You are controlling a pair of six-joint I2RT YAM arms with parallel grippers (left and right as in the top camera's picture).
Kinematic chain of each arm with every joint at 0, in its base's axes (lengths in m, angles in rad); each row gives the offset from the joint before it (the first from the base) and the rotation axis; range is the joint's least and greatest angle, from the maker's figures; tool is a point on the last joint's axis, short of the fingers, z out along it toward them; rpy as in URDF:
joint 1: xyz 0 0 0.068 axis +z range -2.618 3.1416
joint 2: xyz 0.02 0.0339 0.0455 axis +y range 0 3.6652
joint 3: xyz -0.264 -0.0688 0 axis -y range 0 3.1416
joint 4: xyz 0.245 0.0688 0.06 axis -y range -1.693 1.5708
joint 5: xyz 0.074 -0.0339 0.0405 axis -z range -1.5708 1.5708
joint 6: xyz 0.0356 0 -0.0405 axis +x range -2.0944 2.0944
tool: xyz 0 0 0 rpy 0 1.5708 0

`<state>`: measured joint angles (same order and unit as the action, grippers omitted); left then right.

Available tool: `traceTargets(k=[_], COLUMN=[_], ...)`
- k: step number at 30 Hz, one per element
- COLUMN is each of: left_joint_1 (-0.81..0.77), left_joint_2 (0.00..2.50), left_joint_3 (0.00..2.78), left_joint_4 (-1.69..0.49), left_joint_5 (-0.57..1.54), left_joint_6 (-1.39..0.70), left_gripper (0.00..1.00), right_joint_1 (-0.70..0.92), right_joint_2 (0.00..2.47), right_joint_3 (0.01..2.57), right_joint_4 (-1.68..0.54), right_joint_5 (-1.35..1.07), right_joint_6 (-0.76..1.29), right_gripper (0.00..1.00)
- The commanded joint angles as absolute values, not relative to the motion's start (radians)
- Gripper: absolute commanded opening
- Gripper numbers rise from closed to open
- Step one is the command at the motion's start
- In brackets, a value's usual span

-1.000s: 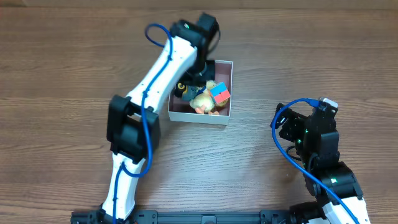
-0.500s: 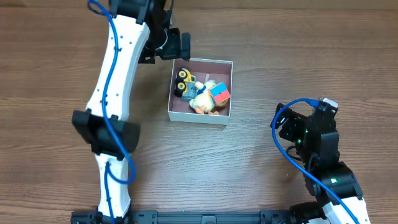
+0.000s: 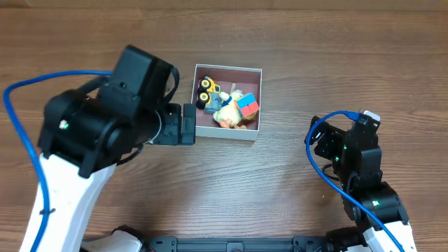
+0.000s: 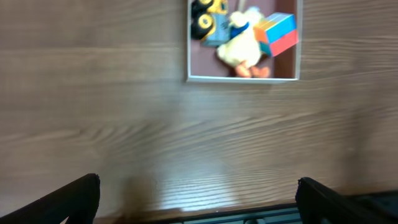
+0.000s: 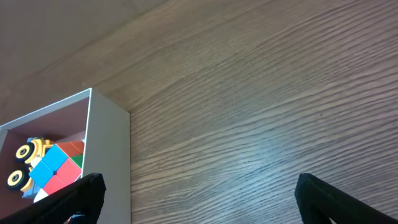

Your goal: Pack container

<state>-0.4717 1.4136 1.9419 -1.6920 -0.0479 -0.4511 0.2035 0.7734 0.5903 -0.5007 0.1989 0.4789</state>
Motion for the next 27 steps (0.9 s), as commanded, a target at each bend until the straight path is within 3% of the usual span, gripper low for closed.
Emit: traceTargets(k=[1, 13, 15, 19, 23, 27], left_joint_1=[-0.479, -0.479, -0.479, -0.477, -0.477, -0.418], left_joint_2=[1.421, 1.440, 1.432, 1.353, 1.228, 1.058], left_joint_3=[1.927, 1.820, 1.734, 1.459, 1.161, 0.915], left_joint_4=[-1.689, -1.619, -1.509, -1.046, -0.633, -0.490], left_joint_5=[-0.078, -0.051, -0.043, 0.108, 0.124, 0.125], left_joint_6=[-0.505, -0.414, -0.339, -0.136, -0.111, -0.112], left_gripper=[1.00, 1.00, 1.00, 1.00, 1.00, 1.00], right_joint_1=[0.201, 0.201, 0.201, 0.201, 0.201, 0.201], right_joint_2=[0.766, 0.766, 0.766, 0.766, 0.766, 0.766], right_joint_3=[0.592, 0.592, 0.592, 0.592, 0.592, 0.592], right_joint_4=[-0.495, -0.495, -0.495, -0.495, -0.495, -0.495], right_joint_5=[0.213, 0.213, 0.213, 0.213, 0.213, 0.213], right_joint_6=[0.487, 0.487, 0.487, 0.487, 0.487, 0.487], right_gripper=[1.00, 1.00, 1.00, 1.00, 1.00, 1.00])
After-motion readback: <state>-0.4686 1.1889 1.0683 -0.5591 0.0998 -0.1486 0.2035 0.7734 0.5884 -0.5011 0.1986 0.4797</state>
